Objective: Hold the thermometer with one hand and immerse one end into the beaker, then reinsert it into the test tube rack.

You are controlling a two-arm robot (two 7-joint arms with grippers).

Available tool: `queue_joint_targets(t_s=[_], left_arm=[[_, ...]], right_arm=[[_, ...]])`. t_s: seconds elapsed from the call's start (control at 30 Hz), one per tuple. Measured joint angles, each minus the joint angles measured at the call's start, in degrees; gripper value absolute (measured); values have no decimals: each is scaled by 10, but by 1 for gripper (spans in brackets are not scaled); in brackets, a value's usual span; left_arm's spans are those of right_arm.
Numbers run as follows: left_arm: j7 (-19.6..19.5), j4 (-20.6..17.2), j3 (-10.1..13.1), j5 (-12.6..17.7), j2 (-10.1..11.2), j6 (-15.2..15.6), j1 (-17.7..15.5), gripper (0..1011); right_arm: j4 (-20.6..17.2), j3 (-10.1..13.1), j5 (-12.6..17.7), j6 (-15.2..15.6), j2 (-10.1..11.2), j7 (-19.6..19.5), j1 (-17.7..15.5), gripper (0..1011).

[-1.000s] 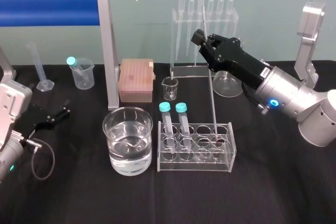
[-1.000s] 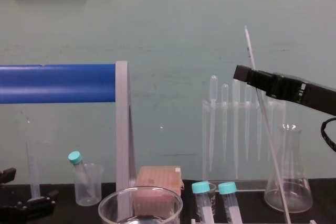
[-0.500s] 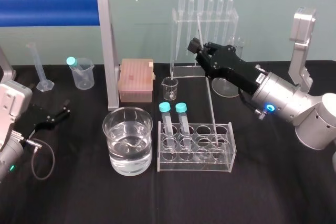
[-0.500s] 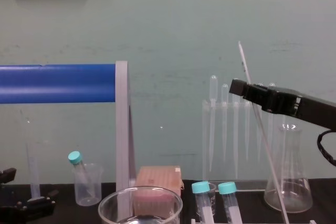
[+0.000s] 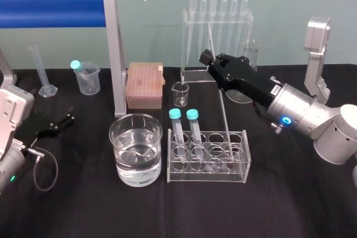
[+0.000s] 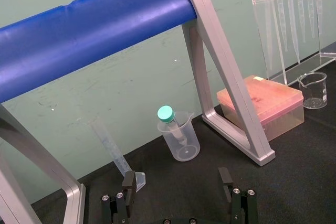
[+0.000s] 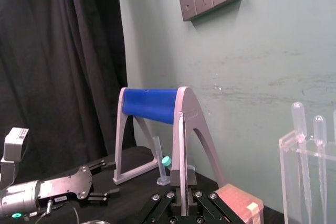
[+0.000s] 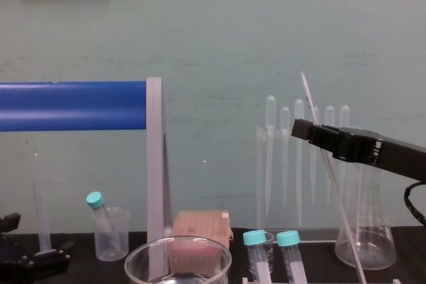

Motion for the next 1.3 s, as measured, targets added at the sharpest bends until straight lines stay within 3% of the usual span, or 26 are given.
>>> queue_joint_targets(t_s=[0.9,1.3], left_arm=[[0,0,0,0,0,0,0,1008],[0,0,0,0,0,0,0,1008]], right_arm=[[-2,1,0,2,1,-4,-2,71],[-2,1,0,2,1,-4,-2,433]])
